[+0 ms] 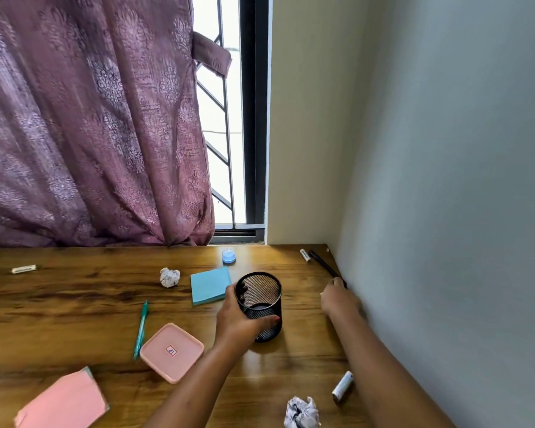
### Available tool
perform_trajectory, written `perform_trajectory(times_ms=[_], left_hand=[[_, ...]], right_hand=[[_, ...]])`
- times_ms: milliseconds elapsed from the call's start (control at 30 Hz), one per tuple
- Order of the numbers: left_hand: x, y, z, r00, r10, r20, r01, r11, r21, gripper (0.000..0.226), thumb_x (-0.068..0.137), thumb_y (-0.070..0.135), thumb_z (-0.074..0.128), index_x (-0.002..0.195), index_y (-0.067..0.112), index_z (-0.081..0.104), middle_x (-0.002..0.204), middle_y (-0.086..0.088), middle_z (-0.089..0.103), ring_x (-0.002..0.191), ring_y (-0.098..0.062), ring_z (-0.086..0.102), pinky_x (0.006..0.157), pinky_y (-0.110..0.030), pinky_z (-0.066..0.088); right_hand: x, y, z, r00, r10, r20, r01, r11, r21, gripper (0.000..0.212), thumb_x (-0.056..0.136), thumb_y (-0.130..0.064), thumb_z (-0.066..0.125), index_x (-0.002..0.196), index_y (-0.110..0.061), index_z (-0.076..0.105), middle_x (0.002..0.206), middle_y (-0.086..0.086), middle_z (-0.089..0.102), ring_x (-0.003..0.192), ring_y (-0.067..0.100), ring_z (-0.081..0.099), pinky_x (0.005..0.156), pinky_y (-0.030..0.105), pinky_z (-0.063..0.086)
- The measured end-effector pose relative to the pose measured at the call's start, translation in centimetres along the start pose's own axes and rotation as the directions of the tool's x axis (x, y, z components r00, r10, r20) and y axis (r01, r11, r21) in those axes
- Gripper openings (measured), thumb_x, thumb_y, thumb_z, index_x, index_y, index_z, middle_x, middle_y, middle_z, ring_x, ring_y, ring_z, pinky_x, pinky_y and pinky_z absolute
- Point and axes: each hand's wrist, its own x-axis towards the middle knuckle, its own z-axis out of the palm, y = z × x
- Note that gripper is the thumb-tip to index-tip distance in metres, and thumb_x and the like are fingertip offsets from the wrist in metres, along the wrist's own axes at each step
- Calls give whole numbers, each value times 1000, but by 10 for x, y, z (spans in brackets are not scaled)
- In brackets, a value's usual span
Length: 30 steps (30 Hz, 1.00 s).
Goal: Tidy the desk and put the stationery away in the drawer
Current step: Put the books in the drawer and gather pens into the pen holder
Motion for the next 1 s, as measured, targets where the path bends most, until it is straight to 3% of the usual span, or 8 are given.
perform_trajectory(times_ms=[100, 267, 400, 533, 600, 700, 867, 1000], left_hand=[[-9, 2, -5, 1000, -5, 2, 5, 1000, 15, 89, 52, 26, 92, 125, 22, 41, 122, 1, 57, 107, -17, 52, 88, -28, 43], [-16, 7, -7, 999, 9, 30, -9, 1000, 11, 87, 53, 25, 91, 125, 24, 41, 121, 2, 57, 109, -17, 53, 88, -29, 46], [-19, 4, -10, 999, 15, 39, -17, 999, 29, 87, 52, 26, 92, 125, 24, 43, 119, 4, 58, 107, -16, 54, 89, -29, 47], [-24, -3, -13, 999, -8, 32, 7, 1000, 22, 86, 52, 26, 92, 122, 26, 43, 117, 4, 59, 106, -17, 55, 91, -32, 49], [-27, -3, -14, 1000, -12, 28, 12, 1000, 14, 86, 51, 26, 92, 121, 26, 43, 117, 5, 59, 106, -17, 55, 92, -34, 49], [-34, -3, -14, 999, -19, 45, 19, 1000, 1, 86, 50, 27, 92, 120, 28, 42, 116, 6, 58, 106, -18, 55, 92, -35, 49], [-50, -6, -22, 997, -26, 71, 27, 999, -22, 89, 47, 29, 92, 121, 29, 43, 118, 6, 60, 108, -17, 56, 96, -39, 49], [-67, -12, -35, 998, -6, 63, 7, 1000, -14, 86, 49, 28, 92, 120, 31, 43, 115, 8, 60, 106, -15, 57, 92, -31, 49]], right_hand=[[-12, 2, -4, 999, -10, -53, 13, 998, 56, 43, 96, -16, 50, 138, -12, 43, 153, 2, 21, 122, 25, 48, 89, 37, 46], [-4, 11, -12, 997, -81, -16, 83, 980, 181, 73, 94, -32, 54, 152, -24, 10, 161, 2, -3, 137, 30, 36, 104, 47, 42], [2, 14, -16, 996, -65, 65, 53, 983, 173, 67, 94, -39, 52, 150, -17, 23, 155, 9, 20, 137, 29, 34, 109, 45, 37], [-16, 8, -13, 995, -90, -52, 91, 995, 31, 37, 97, -22, 46, 132, -9, 49, 135, 10, 47, 121, 29, 50, 95, 40, 47], [-34, 3, -12, 989, -90, -114, 86, 995, -42, 35, 94, -5, 42, 126, -8, 56, 128, 9, 55, 115, 25, 56, 88, 34, 48], [-65, -3, -7, 983, -93, -161, 81, 994, -79, 36, 94, -2, 40, 122, -10, 60, 120, 8, 63, 108, 24, 61, 84, 31, 49], [-92, -8, -7, 986, -39, -165, 56, 994, 97, 32, 96, -10, 41, 122, -15, 59, 120, 6, 63, 110, 24, 59, 82, 32, 47], [-88, -14, 4, 972, -131, -196, 169, 968, 187, 32, 95, -10, 44, 126, -16, 50, 114, 9, 65, 105, 26, 59, 82, 36, 52]])
